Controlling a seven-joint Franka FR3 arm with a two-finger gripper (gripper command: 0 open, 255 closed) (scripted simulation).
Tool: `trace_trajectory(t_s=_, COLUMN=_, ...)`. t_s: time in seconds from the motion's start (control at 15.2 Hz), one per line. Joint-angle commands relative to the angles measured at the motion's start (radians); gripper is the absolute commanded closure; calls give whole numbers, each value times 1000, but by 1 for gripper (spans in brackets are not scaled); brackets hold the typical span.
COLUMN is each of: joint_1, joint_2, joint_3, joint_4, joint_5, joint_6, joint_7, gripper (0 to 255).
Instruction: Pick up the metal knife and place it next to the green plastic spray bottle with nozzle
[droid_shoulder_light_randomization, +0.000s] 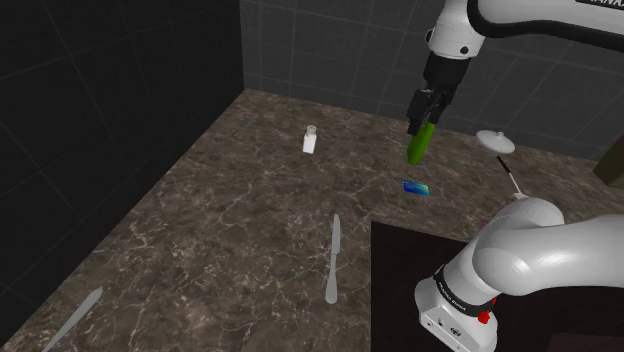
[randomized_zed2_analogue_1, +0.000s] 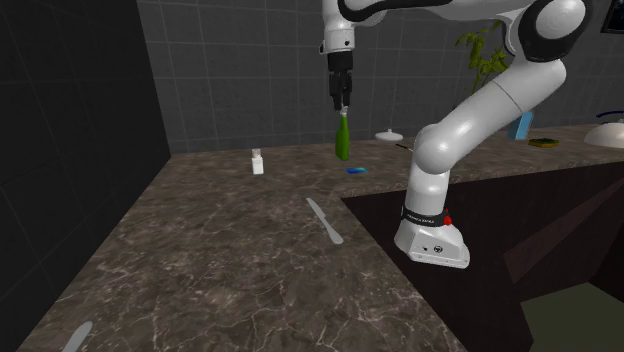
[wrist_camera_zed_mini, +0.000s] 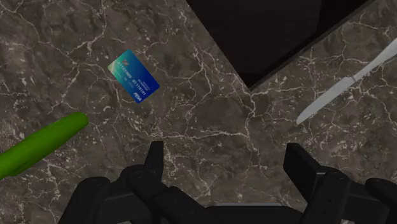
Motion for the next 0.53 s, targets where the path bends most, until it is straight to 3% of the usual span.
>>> trace_trajectory(t_s=0.0, joint_1=0, joint_2=0, joint_3=0, joint_4=0, joint_5=0, joint_6=0, joint_7=0, gripper=0)
trace_trajectory(t_s=0.46, joint_1=-14, joint_2=-151, joint_3=157, joint_4=-221, joint_5=143, joint_6=92, joint_7=309, gripper=0)
